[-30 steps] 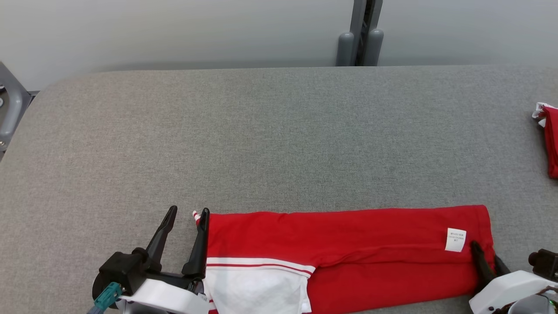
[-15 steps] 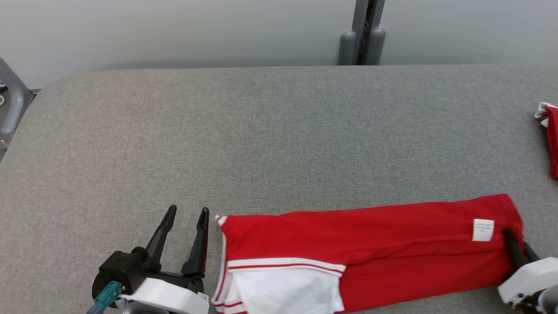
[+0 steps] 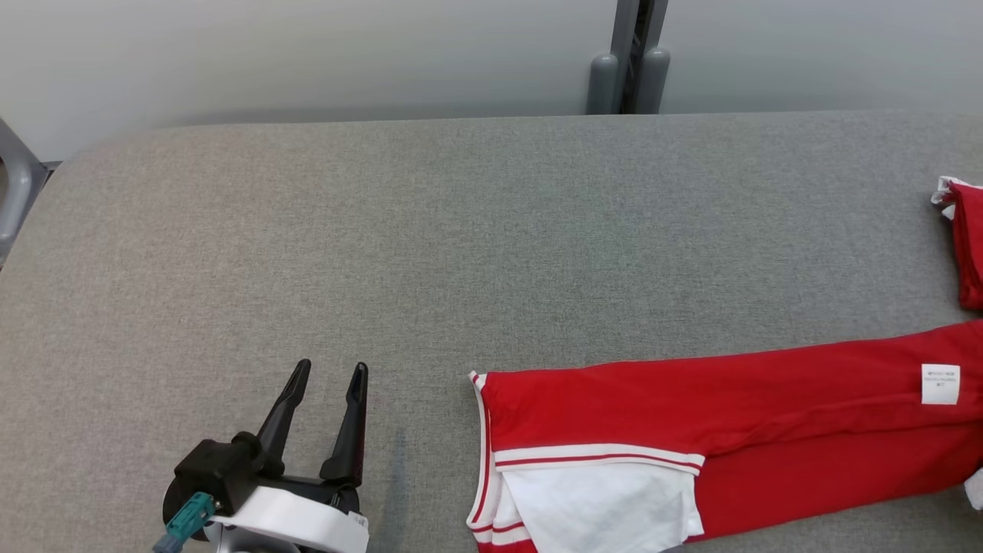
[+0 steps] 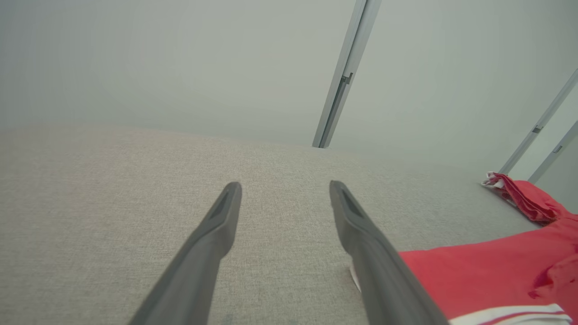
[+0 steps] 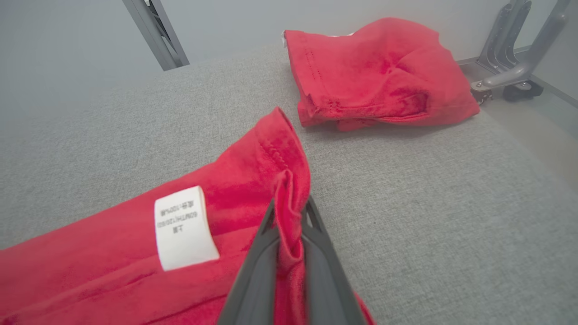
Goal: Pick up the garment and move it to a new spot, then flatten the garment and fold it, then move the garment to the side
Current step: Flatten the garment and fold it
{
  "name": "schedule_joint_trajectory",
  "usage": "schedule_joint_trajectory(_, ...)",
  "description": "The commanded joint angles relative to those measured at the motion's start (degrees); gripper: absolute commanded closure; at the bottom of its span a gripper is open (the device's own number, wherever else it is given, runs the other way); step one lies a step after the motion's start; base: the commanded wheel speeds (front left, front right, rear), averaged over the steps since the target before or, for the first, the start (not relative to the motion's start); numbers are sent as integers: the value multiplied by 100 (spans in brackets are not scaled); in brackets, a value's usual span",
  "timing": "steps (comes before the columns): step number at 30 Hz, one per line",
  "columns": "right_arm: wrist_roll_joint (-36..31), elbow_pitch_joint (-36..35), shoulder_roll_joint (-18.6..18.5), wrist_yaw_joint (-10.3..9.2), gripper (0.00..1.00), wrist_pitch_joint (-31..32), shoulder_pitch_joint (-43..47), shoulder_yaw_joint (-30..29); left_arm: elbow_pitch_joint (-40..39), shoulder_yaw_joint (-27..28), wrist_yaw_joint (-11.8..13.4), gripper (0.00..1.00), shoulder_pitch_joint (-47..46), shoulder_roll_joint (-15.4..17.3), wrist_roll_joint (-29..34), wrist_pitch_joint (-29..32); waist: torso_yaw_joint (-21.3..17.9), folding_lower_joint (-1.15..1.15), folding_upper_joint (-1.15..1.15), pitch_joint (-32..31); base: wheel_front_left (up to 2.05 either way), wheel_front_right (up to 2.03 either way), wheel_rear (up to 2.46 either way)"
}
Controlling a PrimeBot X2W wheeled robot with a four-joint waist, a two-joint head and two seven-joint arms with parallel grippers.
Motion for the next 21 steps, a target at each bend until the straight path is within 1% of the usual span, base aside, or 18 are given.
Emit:
schedule_joint_trajectory(1, 46, -32, -26, -5, 100, -10, -55, 50, 18, 1, 27, 0, -67, 17, -23, -22, -21, 0, 0, -18, 0, 0, 0)
schedule_joint_trajectory(6, 138, -339, 93, -4, 100, 35, -10, 429, 44, 30, 50, 0, -12, 19, -56, -22, -125, 0, 0, -131, 0, 0, 0)
schedule_joint_trajectory(11, 340, -967, 195, -4, 100, 185, 125, 838, 56, 68, 55, 0, 73, 19, -83, -22, -270, 0, 0, -306, 0, 0, 0)
schedule_joint_trajectory(15, 738, -1908, 322, -3, 100, 484, 321, 1177, 78, 103, 40, 0, 133, 19, -106, -22, -393, 0, 0, -478, 0, 0, 0)
schedule_joint_trajectory(17, 923, -2297, 362, -3, 100, 631, 416, 1269, 86, 113, 35, 0, 174, 18, -125, -21, -424, 0, 0, -543, 0, 0, 0)
schedule_joint_trajectory(21, 1324, -3029, 561, -3, 100, 927, 631, 1390, 91, 120, 31, 0, 213, 19, -145, -21, -449, 0, 0, -637, 0, 0, 0)
